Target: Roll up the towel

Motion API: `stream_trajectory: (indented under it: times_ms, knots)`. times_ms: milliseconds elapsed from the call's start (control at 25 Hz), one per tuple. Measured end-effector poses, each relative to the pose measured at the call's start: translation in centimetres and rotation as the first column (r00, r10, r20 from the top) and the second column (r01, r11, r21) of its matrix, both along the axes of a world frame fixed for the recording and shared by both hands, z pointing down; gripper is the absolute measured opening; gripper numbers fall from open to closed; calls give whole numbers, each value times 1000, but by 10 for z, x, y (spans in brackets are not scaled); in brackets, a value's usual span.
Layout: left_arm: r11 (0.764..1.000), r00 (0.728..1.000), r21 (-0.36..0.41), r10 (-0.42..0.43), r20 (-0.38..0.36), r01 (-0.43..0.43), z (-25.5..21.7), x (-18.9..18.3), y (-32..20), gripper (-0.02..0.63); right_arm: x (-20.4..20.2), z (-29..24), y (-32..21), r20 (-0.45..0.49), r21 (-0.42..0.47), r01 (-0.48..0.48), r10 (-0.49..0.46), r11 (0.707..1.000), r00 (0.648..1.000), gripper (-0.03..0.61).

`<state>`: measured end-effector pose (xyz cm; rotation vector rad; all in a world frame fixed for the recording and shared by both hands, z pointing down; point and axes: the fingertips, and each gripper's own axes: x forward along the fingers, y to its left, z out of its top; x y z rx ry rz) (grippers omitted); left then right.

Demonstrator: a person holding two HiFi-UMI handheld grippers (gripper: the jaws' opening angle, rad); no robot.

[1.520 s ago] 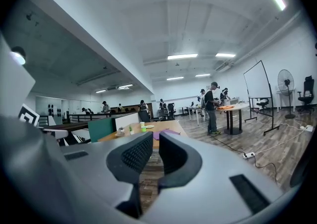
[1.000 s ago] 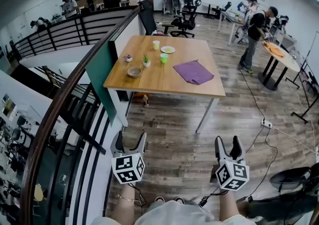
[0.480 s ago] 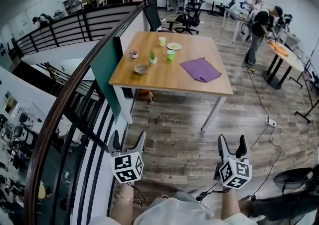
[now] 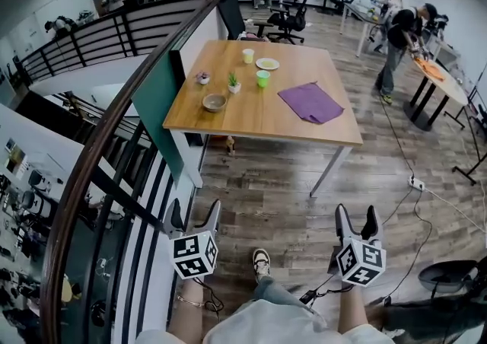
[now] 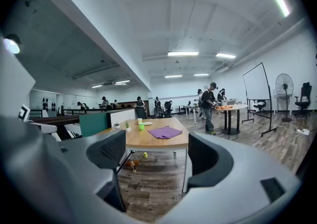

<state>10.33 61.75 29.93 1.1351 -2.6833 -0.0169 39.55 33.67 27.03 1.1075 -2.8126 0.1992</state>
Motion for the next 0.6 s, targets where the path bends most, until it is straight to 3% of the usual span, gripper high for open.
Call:
stream_trajectory:
  times_ms: [600]
  knots:
    - [1000,1000,-15,-4,-4,4,-5,-130,-135,446,-133,-5,-148,13,-5,3,-3,1000,1000,345]
